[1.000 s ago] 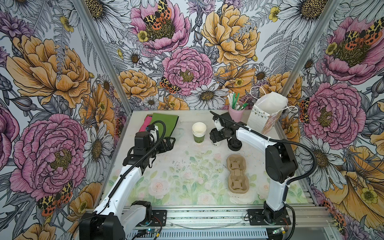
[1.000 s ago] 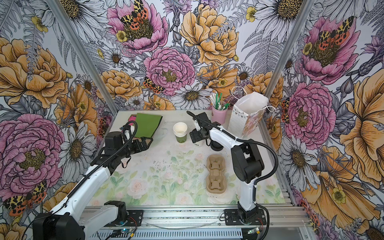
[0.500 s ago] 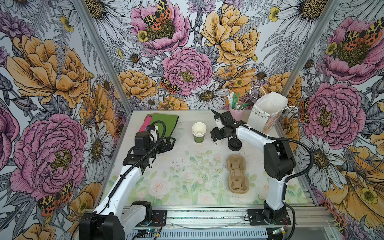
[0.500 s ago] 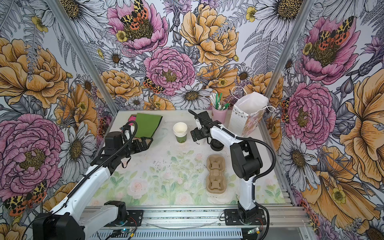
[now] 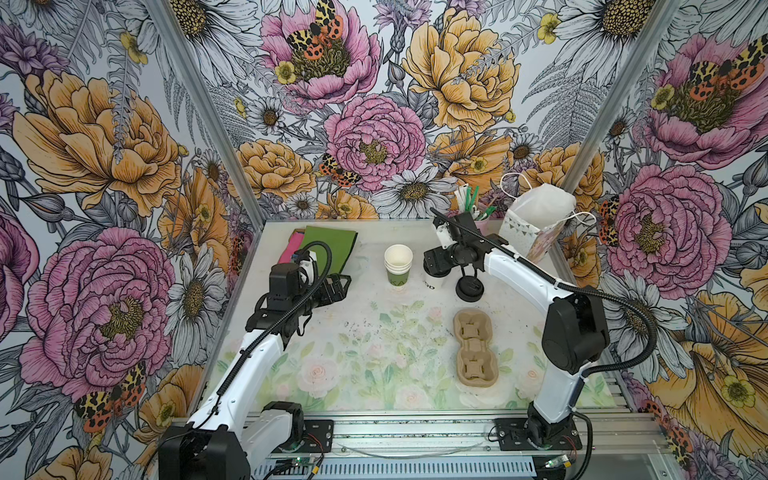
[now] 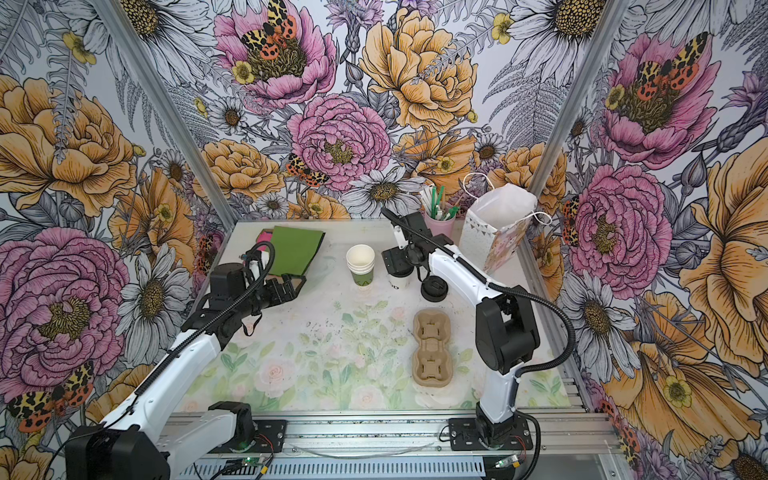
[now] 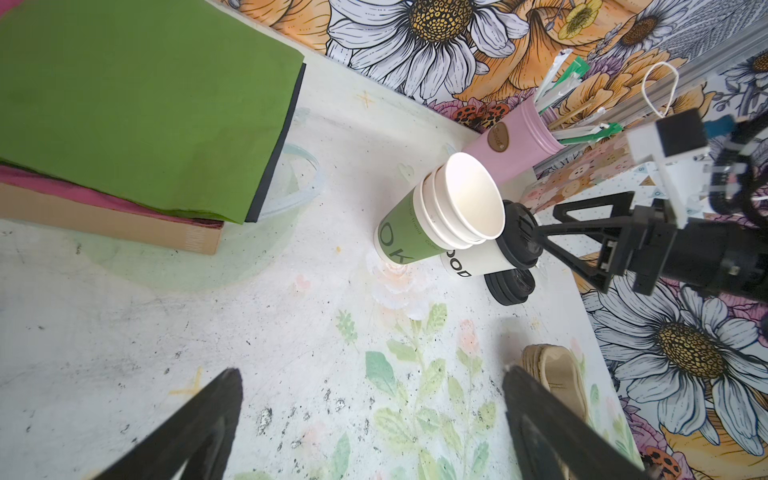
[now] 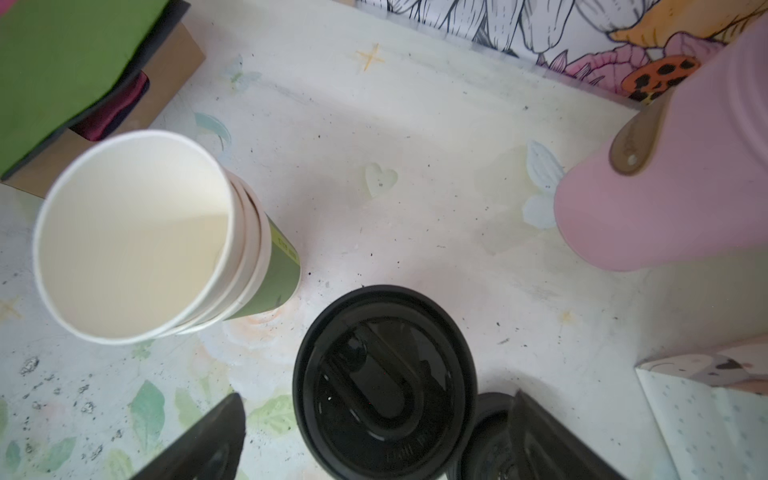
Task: Pack the takeout coffee
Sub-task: 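Carry the lidded cup beside the green cup stack and lower it, then open the right gripper and move it to the white paper bag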
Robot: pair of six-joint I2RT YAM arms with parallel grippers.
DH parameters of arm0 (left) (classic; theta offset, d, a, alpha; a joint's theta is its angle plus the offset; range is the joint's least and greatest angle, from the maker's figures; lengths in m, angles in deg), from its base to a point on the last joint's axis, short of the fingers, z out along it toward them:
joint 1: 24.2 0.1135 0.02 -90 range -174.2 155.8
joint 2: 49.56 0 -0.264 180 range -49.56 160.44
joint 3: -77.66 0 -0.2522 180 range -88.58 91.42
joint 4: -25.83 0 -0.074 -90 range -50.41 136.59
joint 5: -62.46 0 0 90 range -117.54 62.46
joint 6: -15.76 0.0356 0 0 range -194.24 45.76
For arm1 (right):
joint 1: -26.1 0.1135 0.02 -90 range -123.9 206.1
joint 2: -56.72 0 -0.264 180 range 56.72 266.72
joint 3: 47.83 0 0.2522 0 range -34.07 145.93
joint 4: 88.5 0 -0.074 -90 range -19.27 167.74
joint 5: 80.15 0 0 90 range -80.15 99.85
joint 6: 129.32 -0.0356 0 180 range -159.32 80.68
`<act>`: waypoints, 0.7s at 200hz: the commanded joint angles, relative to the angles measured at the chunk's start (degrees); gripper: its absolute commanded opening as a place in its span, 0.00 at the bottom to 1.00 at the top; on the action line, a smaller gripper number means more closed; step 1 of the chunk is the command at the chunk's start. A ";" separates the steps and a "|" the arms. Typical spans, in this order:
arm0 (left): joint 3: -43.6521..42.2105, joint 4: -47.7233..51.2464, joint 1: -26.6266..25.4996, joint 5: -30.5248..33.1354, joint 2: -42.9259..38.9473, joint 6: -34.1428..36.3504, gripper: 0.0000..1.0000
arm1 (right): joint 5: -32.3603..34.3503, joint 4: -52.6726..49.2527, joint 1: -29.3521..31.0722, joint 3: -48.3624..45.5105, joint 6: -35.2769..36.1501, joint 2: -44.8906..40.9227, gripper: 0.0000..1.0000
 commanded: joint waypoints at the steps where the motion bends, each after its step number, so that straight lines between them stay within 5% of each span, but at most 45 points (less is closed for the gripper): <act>1: 0.94 -1.04 -0.03 -0.87 -0.18 0.25 0.99 | 0.02 -0.16 -0.23 2.41 0.27 -5.04 1.00; 62: 1.88 -1.04 -0.69 -1.19 -0.09 0.54 0.99 | 9.43 -0.24 -3.04 4.33 1.24 -15.76 0.99; 97: 2.27 -1.17 -1.51 -1.30 -0.13 1.25 0.99 | 17.67 -0.66 -9.12 5.24 -0.77 -20.11 0.92; 140: 3.53 -1.83 -3.25 -2.62 -0.05 2.81 0.99 | 18.84 -3.45 -17.16 8.39 -4.05 -19.35 0.90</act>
